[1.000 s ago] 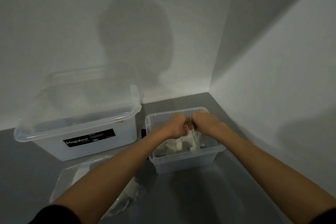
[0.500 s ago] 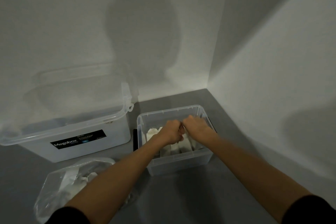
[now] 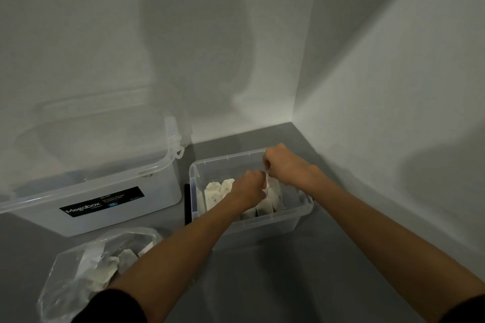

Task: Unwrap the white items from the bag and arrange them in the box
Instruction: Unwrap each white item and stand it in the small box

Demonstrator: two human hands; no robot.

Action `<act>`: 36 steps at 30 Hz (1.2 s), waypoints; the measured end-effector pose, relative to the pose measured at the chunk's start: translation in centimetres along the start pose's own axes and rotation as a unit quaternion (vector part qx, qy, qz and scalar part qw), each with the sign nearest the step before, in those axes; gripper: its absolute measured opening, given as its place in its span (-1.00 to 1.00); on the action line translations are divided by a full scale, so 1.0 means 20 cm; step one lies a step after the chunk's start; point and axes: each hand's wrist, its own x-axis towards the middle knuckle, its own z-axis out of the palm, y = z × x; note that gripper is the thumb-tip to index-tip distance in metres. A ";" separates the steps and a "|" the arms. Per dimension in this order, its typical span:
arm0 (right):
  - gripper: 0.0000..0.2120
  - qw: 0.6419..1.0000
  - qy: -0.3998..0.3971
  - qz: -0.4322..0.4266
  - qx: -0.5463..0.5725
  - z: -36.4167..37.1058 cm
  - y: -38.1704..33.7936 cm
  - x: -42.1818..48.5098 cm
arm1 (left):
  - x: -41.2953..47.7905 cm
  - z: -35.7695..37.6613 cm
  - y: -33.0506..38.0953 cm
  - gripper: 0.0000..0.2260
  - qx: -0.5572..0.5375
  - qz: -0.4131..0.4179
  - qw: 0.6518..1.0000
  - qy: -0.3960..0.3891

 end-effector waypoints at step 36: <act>-0.92 0.981 -0.169 -0.088 0.038 0.51 -1.45 -0.23 | -1.23 -0.59 -1.09 -0.88 0.108 -0.023 0.991 0.080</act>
